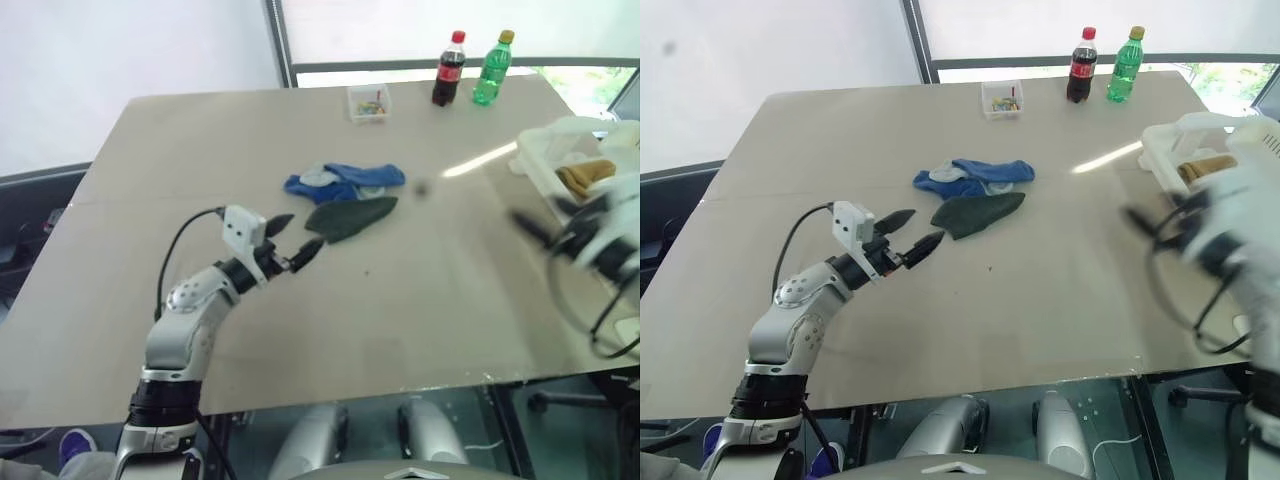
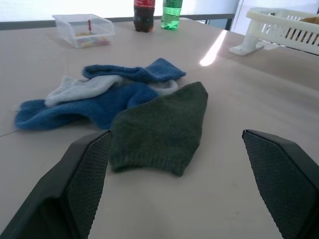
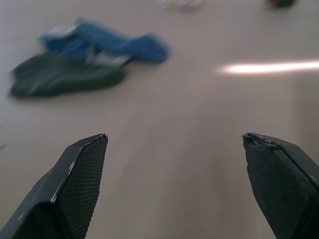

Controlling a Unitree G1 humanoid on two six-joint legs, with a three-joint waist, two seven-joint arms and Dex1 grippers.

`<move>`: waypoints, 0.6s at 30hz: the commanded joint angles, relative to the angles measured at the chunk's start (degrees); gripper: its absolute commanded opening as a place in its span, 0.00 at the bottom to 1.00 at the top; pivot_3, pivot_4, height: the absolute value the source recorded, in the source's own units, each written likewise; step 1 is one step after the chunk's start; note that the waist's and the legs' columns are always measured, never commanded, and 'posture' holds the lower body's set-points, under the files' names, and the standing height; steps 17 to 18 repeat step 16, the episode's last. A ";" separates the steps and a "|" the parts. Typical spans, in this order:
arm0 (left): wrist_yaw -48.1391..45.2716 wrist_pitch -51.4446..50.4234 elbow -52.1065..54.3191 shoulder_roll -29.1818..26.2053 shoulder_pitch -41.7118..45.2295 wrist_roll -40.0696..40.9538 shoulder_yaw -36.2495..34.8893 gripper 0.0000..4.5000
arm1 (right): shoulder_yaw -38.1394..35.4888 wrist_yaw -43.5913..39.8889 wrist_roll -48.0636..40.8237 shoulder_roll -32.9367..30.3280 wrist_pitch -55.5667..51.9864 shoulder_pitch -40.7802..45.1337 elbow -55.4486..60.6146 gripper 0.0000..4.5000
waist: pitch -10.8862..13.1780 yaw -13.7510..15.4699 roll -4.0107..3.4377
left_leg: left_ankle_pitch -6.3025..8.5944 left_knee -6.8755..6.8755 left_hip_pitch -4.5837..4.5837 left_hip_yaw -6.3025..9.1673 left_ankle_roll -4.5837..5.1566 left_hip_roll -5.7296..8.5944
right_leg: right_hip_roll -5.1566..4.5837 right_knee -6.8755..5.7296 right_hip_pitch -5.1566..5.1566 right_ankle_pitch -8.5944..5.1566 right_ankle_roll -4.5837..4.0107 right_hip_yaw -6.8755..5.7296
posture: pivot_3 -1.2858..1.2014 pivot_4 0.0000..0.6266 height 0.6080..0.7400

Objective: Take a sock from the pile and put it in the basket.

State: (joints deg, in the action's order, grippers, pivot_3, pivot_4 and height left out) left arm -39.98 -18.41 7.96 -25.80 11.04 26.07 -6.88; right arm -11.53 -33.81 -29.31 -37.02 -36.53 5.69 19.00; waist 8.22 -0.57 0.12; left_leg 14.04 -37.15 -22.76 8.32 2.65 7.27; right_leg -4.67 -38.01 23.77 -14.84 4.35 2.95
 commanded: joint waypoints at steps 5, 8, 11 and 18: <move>-5.38 -1.49 8.34 -8.44 -8.05 4.65 -7.66 0.99 | 1.47 0.35 11.57 -0.58 16.07 -8.05 2.41 1.00 | 0.03 1.04 0.07 | 0.03 -0.05 0.03 0.00 0.05 0.15 | -0.15 0.06 -0.03 0.07 0.12 0.01 | 0.52 0.24 1.00; -7.75 -3.60 9.59 -11.97 -11.37 7.73 -11.62 0.99 | -1.31 -0.89 11.39 -0.99 17.79 -13.52 5.10 1.00 | 0.03 1.50 0.06 | 0.03 -0.01 0.04 0.06 0.04 0.08 | -0.09 0.05 -0.02 0.06 0.11 -0.05 | 0.52 0.24 1.00; -9.70 -3.71 9.35 -14.67 -14.42 8.67 -15.00 0.99 | -4.53 -2.59 9.74 -2.02 17.05 -18.42 9.10 1.00 | 0.03 1.46 0.05 | 0.03 0.01 0.04 0.11 0.04 0.07 | -0.10 0.05 -0.04 0.06 0.11 -0.10 | 0.52 0.24 1.00; -11.21 -3.34 9.22 -16.31 -17.23 8.48 -16.97 0.99 | -7.46 -1.40 9.13 -1.25 15.37 -22.13 13.23 1.00 | 0.03 1.33 0.06 | 0.19 0.00 0.21 0.04 0.29 0.07 | -0.11 0.08 -0.20 0.06 0.12 -0.03 | 0.52 0.24 1.00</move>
